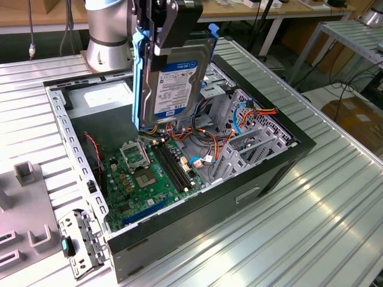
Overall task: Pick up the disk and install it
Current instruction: 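Insert the disk into the insertion slot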
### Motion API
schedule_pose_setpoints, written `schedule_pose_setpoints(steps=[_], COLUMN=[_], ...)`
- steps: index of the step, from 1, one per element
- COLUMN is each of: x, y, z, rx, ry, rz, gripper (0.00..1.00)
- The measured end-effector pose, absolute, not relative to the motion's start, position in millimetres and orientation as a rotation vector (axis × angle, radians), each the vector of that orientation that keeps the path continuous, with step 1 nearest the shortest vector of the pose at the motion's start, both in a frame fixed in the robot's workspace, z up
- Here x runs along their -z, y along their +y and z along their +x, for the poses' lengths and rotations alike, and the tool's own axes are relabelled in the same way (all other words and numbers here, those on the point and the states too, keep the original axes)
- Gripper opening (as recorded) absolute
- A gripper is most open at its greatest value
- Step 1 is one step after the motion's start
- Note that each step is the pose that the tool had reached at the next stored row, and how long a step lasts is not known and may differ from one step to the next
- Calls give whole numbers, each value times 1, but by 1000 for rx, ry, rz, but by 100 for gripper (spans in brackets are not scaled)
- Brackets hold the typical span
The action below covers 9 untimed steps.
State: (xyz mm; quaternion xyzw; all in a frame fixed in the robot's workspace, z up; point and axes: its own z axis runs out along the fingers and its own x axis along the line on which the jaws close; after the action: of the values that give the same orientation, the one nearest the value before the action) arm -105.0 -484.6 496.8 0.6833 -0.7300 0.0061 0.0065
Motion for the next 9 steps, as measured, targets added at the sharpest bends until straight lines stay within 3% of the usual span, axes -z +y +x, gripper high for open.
schedule_pose_setpoints(steps=[9], x=[-496], y=[-489], z=[-72], rx=[-19], ry=[-2284], rz=[2138], gripper=[37])
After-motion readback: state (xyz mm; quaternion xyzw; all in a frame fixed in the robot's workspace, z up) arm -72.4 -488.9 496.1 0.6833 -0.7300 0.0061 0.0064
